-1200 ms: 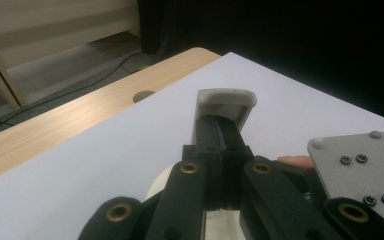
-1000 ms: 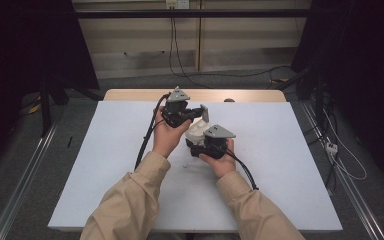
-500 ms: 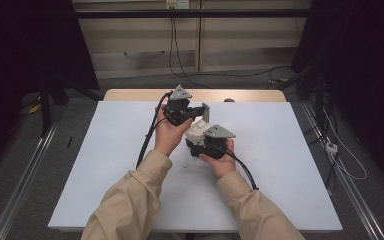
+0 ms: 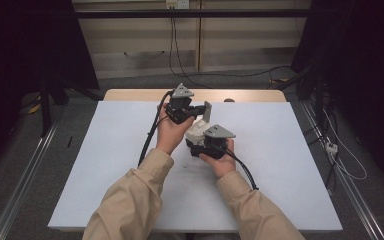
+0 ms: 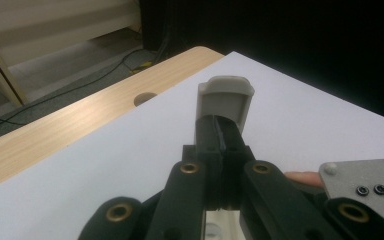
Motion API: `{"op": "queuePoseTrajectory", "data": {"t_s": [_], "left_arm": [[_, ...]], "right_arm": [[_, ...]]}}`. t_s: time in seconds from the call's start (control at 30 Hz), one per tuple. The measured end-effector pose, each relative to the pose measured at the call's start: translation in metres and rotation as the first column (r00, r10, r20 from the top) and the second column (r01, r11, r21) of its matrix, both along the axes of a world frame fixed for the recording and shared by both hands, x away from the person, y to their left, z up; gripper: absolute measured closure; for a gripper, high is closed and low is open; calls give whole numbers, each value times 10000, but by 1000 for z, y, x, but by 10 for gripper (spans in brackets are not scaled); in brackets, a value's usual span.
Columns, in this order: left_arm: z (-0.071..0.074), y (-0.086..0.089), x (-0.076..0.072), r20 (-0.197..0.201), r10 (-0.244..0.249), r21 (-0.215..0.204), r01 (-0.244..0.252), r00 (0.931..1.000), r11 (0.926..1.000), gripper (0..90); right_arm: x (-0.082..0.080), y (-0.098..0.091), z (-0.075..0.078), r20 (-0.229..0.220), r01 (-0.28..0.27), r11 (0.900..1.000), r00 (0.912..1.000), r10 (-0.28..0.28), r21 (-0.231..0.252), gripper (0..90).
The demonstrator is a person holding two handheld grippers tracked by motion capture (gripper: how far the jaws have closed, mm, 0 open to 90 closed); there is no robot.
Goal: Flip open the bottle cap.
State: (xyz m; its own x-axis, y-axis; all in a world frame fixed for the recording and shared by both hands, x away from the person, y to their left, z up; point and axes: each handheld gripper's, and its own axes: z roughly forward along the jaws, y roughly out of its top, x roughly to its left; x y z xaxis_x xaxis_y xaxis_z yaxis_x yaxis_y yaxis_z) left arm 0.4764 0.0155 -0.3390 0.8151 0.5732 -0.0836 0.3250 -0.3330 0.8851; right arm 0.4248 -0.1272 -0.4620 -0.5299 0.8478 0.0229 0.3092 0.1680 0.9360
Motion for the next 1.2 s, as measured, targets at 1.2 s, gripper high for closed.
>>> {"op": "queuePoseTrajectory", "data": {"t_s": [1.2], "left_arm": [[1, -9, 10, -74, -41, 139, 42, 10000, 9999, 900]], "right_arm": [[0, 0, 0, -3, -17, 10000, 10000, 17, -6, 188]]}}
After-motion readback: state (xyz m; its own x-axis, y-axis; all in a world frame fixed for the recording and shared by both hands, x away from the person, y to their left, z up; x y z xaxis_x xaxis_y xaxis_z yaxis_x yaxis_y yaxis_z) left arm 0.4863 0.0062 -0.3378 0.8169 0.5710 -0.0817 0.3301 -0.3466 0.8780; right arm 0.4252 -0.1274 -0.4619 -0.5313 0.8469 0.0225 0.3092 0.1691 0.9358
